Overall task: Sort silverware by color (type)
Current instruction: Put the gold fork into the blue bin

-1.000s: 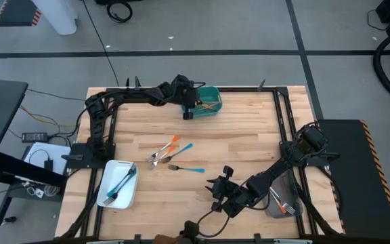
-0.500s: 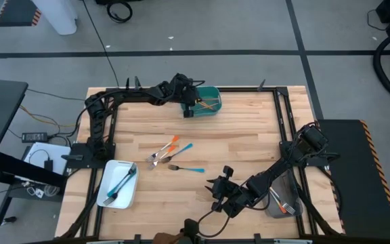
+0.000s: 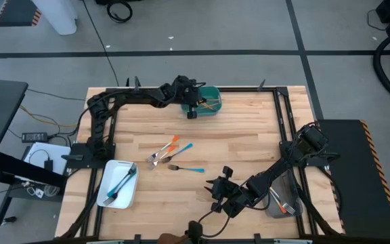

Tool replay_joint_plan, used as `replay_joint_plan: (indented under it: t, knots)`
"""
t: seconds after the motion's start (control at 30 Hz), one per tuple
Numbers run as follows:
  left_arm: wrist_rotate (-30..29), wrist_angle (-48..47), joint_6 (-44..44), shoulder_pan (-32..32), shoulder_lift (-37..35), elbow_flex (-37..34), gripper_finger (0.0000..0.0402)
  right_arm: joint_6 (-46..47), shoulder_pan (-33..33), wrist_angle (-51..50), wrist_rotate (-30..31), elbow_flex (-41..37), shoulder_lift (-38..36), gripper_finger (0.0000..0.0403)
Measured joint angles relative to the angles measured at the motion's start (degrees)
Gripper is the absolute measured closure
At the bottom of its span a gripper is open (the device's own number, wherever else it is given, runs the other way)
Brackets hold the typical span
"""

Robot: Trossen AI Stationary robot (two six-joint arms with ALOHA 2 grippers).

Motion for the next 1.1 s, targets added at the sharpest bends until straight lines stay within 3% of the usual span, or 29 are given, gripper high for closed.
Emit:
replay_joint_plan:
  t: [0.1, 0.37, 0.53, 0.8, 0.97, 1.1]
  knots:
    - [0.1, -0.1, 2.3, -0.1, 0.0, 0.0, 0.0372, 0.0, 0.0, 0.1, -0.3, 0.0, 0.0, 0.0288]
    - [-0.1, -3.0, 18.3, -1.7, 0.0, 0.0, 0.0372, 0.0, 0.0, 0.1, -0.3, 0.0, 0.0, 0.0288]
    - [-9.6, -3.6, 27.2, -4.6, 0.0, 0.0, 0.0372, -0.1, 0.0, 0.1, -0.3, 0.0, 0.0, 0.0288]
    - [-19.5, -7.1, 35.7, -5.0, 0.0, 0.0, 0.0372, 0.0, 0.0, 0.2, -0.4, 0.0, 0.0, 0.0288]
    - [-22.2, -4.3, 44.8, -5.4, 0.0, 0.0, 0.0372, 0.0, 0.0, 0.2, -0.4, 0.0, 0.0, 0.0288]
    - [-24.9, -2.1, 45.3, -6.4, -0.7, 0.0, 0.0372, 0.0, 0.0, 0.2, -0.4, 0.0, 0.0, 0.0288]
